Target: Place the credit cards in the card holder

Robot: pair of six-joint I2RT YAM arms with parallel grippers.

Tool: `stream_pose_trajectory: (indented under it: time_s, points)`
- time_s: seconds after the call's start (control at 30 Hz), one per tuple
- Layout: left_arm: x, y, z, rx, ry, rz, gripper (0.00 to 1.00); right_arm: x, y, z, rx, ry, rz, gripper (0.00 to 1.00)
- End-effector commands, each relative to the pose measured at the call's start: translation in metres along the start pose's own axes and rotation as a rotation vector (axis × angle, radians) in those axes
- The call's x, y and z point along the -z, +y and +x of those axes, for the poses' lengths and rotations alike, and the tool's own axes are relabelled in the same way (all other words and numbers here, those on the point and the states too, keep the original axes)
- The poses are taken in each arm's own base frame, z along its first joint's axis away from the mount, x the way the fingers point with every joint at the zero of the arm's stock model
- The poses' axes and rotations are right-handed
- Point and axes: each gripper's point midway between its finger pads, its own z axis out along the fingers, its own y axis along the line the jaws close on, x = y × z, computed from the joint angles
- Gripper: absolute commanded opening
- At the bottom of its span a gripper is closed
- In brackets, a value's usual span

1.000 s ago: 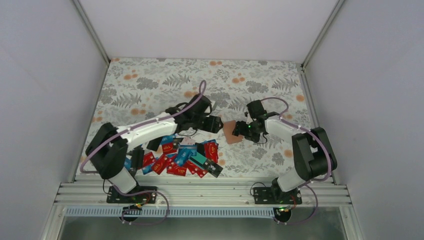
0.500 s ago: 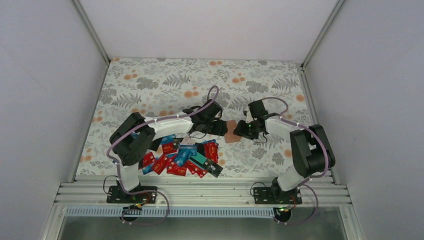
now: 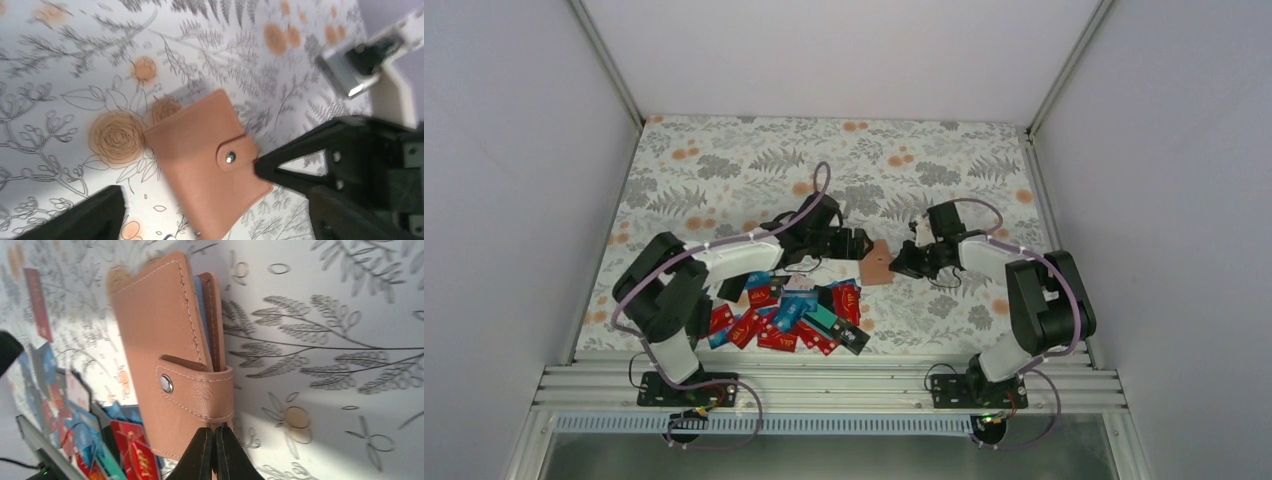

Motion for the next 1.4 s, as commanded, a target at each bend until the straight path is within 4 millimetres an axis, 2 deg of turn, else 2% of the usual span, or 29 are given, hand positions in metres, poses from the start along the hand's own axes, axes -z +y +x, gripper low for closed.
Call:
stream_pose_trajectory:
  time_s: [0.0, 0.13, 0.27, 0.4, 0.73, 0.87, 1.1, 1.23, 1.37]
  points:
    - [0.026, -0.002, -0.03, -0.015, -0.138, -0.012, 1.0, 0.012, 0.029, -0.002, 0.049, -0.004, -0.131, 0.04]
    - [0.04, 0.004, -0.038, -0.015, -0.197, -0.039, 1.0, 0.024, 0.046, -0.006, 0.086, -0.027, -0.179, 0.04]
    - [0.05, -0.007, -0.037, -0.036, -0.202, 0.015, 0.99, 0.04, 0.068, -0.012, 0.123, -0.045, -0.253, 0.04]
    - [0.08, -0.024, -0.045, -0.051, -0.27, 0.108, 0.97, 0.058, 0.092, -0.018, 0.153, -0.068, -0.329, 0.04]
    - [0.143, -0.037, -0.064, -0.082, -0.369, 0.269, 0.93, 0.106, 0.148, -0.031, 0.23, -0.109, -0.489, 0.04]
    - [0.172, -0.04, -0.08, -0.073, -0.417, 0.32, 0.92, 0.133, 0.179, -0.035, 0.294, -0.117, -0.589, 0.04]
    - [0.225, -0.066, -0.097, -0.108, -0.498, 0.451, 0.89, 0.194, 0.235, -0.038, 0.448, -0.165, -0.742, 0.04]
    - [0.249, -0.084, -0.103, -0.132, -0.525, 0.537, 0.88, 0.223, 0.258, -0.034, 0.532, -0.179, -0.813, 0.04]
    - [0.267, -0.104, -0.105, -0.178, -0.531, 0.622, 0.86, 0.244, 0.273, -0.029, 0.597, -0.195, -0.86, 0.04]
